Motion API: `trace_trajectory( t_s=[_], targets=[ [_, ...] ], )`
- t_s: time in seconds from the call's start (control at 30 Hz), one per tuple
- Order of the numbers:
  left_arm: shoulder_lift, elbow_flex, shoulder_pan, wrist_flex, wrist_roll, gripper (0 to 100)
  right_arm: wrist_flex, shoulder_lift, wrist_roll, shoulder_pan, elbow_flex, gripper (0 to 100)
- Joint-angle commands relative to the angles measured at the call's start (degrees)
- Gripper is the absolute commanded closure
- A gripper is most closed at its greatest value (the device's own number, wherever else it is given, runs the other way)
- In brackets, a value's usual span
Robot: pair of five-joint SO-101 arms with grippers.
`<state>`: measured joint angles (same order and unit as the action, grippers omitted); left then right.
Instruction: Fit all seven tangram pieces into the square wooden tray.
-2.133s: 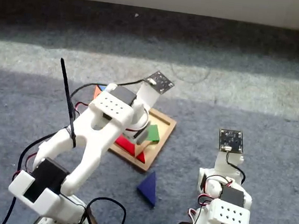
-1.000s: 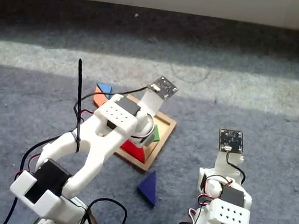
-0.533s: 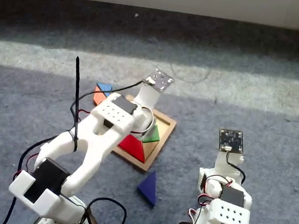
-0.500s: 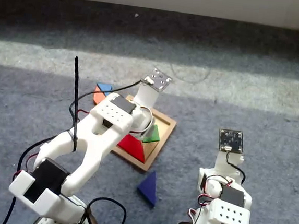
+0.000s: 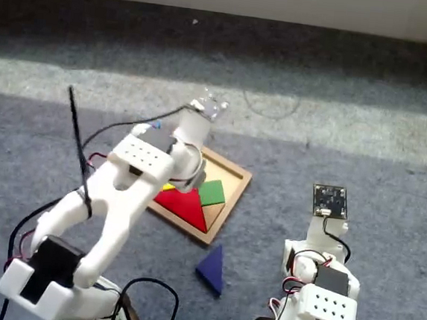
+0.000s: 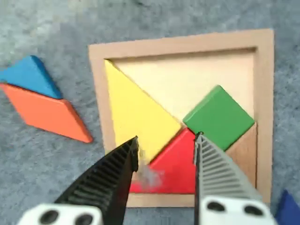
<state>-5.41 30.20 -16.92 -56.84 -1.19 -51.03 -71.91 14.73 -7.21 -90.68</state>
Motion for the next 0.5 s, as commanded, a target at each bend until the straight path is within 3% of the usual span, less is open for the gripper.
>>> trace_trajectory(
  t_s=[0.0, 0.2, 0.47],
  targets=[
    [-5.93, -8.13, 10.59, -1.49, 3.08, 79, 0.75, -0.84, 0.79, -0.66, 0.22, 96.4],
    [2.68, -16.75, 17.98, -1.67, 2.9, 74, 0.75, -0.84, 0.79, -0.66, 0.22, 96.4],
    [25.63, -39.25, 19.12, -8.18, 3.43, 74, 0.84, -0.84, 0.79, -0.66, 0.22, 96.4]
  ],
)
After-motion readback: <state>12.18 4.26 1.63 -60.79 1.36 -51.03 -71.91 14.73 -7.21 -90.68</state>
